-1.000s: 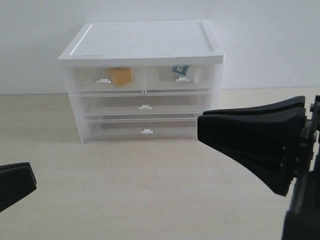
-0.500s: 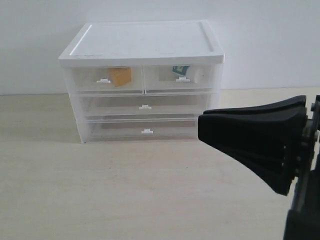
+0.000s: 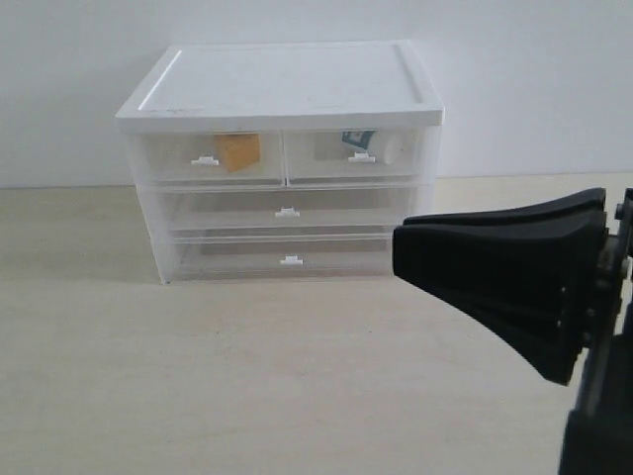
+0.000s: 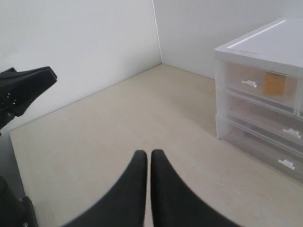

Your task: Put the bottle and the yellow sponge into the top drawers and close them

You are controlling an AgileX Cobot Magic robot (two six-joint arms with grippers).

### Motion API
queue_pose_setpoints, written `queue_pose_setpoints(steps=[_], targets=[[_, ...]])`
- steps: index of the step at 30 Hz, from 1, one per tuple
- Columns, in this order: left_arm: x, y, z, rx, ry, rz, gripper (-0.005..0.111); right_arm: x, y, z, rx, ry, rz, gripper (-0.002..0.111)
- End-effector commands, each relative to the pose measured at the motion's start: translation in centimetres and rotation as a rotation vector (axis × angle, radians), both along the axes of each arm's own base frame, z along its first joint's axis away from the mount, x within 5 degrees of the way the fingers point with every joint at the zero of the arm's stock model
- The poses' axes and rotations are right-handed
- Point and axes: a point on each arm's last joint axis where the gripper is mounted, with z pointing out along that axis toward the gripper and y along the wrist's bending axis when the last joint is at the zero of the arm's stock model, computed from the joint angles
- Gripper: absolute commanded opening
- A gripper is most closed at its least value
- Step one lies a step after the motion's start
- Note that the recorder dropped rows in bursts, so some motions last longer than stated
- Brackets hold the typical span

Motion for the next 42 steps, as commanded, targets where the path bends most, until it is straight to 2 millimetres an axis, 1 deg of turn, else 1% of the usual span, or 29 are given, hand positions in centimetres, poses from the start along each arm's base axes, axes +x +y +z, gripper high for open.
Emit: queue_pose_setpoints(steps=[1,3,8,13,15,17,20,28,30,33,38,42], targets=[[0.7,0.8,-2.1,-0.112,0.103,0.076,0.004,0.0,-0.1,0.0,0.000,-0.004,-0.007,0.000],[0.7,0.7,-2.5,-0.115,0.118,0.066,0.004,0.0,-0.1,0.0,0.000,-0.004,-0.007,0.000],[0.5,0.0,-2.6,-0.107,0.113,-0.020,0.004,0.0,-0.1,0.0,0.000,-0.004,-0.007,0.000],[0.5,-0.1,-2.6,-0.089,0.105,-0.024,0.004,0.0,-0.1,0.0,0.000,-0.004,-0.007,0.000],[0.6,0.1,-2.6,-0.085,0.107,0.004,0.004,0.0,-0.1,0.0,0.000,-0.004,-0.007,0.000],[0.6,0.3,-2.7,-0.134,0.128,0.015,0.004,0.0,-0.1,0.0,0.000,-0.004,-0.007,0.000],[0.8,0.6,-3.2,-0.096,0.175,0.056,0.004,0.0,-0.1,0.0,0.000,-0.004,-0.007,0.000],[1.1,1.9,-4.3,-0.176,0.292,0.203,0.004,0.0,-0.1,0.0,0.000,-0.004,-0.007,0.000],[1.1,2.0,-4.4,-0.145,0.289,0.215,0.004,0.0,-0.1,0.0,0.000,-0.004,-0.007,0.000],[1.0,1.9,-5.3,-0.099,0.389,0.217,0.004,0.0,-0.1,0.0,0.000,-0.004,-0.007,0.000],[0.8,1.9,-6.1,0.002,0.451,0.216,0.004,0.0,-0.1,0.0,0.000,-0.004,-0.007,0.000],[0.8,1.9,-6.1,0.002,0.450,0.216,0.004,0.0,-0.1,0.0,0.000,-0.004,-0.007,0.000]])
